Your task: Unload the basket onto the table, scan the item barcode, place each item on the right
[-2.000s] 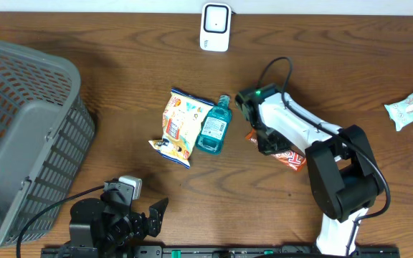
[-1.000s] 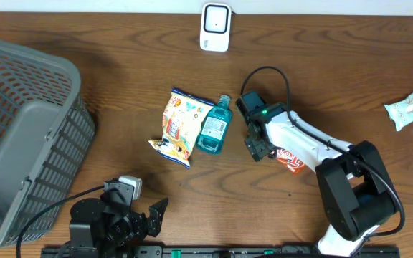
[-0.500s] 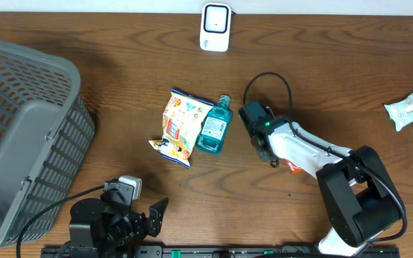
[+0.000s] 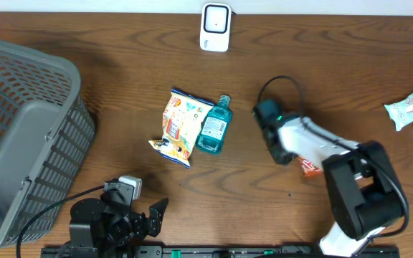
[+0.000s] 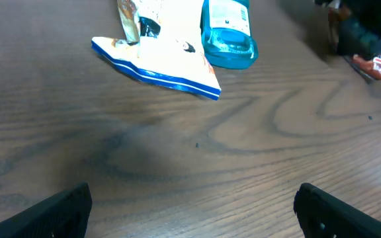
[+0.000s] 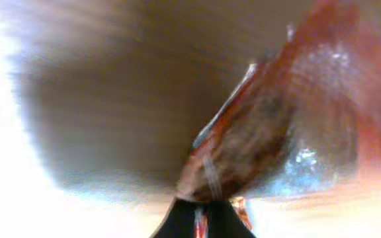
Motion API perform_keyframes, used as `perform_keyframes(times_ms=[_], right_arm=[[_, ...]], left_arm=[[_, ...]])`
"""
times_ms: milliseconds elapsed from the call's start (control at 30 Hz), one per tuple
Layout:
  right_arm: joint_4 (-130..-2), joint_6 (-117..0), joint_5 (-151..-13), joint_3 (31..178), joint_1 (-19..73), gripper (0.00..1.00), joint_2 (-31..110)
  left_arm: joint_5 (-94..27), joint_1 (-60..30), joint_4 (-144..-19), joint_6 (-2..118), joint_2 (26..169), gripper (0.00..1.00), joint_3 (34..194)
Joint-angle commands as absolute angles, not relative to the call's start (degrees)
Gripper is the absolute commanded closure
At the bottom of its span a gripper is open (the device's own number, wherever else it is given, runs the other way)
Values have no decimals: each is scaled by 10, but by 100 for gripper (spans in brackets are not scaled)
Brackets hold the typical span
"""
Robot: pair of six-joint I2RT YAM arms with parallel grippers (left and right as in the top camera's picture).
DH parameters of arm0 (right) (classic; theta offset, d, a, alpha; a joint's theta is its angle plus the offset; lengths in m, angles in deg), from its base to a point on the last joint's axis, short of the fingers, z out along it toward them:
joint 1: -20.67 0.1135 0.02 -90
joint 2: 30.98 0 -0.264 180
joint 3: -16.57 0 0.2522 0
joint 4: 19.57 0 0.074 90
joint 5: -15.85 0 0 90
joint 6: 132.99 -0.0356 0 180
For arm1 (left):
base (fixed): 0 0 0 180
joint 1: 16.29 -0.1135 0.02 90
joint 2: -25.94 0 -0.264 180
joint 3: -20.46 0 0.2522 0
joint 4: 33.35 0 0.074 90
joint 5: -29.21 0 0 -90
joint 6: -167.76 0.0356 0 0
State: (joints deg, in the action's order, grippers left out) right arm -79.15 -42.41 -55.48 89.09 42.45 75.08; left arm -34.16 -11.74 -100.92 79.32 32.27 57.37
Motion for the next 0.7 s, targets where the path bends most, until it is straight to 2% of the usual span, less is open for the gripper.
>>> perform_keyframes(times_ms=[0,100,400,467,567,600,667], right_arm=[[-838,-265,-1202,919,392,99,789],[-865,-202,-1310,934,366,99,787],[-886,-88,-1516,929,340,99,788],[-881,-80,-1525,929,341,99,788],[-880,-91,-1454,929,342,99,788],[-885,-98,-1440,929,343,96,788],[-899,-117,-1426,929,353,67,787]], left_arm=[[-344,-118,-1011,799,320,2,579],[-344,-118,-1011,799,320,2,579],[-344,-118,-1011,799,320,2,579],[-344,-118,-1011,799,320,2,579],[-344,-118,-1011,799,320,2,579],[-344,-118,-1011,799,320,2,579],[-344,-118,-1011,799,320,2,579]])
